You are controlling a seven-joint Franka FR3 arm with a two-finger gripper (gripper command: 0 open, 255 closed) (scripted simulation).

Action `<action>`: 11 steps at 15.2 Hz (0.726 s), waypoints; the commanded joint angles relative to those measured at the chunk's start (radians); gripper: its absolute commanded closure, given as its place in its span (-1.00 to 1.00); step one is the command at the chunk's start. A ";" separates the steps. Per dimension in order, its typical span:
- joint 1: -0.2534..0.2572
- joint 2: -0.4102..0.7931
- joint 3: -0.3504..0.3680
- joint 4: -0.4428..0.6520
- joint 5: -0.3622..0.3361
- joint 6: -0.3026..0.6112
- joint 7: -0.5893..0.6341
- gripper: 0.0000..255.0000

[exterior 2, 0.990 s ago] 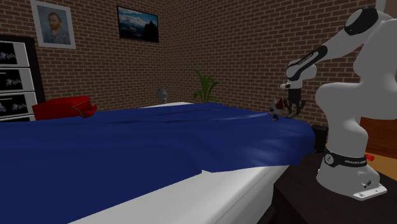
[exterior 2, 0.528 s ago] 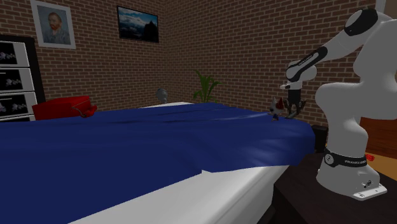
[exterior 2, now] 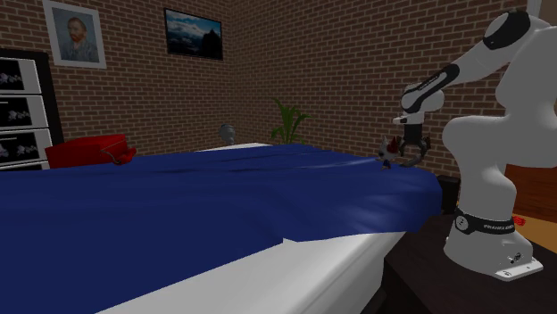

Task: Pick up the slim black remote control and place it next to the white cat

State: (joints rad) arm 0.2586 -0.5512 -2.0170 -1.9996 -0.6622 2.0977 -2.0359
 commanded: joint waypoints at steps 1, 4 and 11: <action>-0.021 0.026 0.034 0.015 0.033 -0.032 -0.019 -1.00; -0.045 0.055 0.072 0.037 0.071 -0.073 -0.041 -1.00; -0.045 0.055 0.072 0.037 0.071 -0.073 -0.041 -1.00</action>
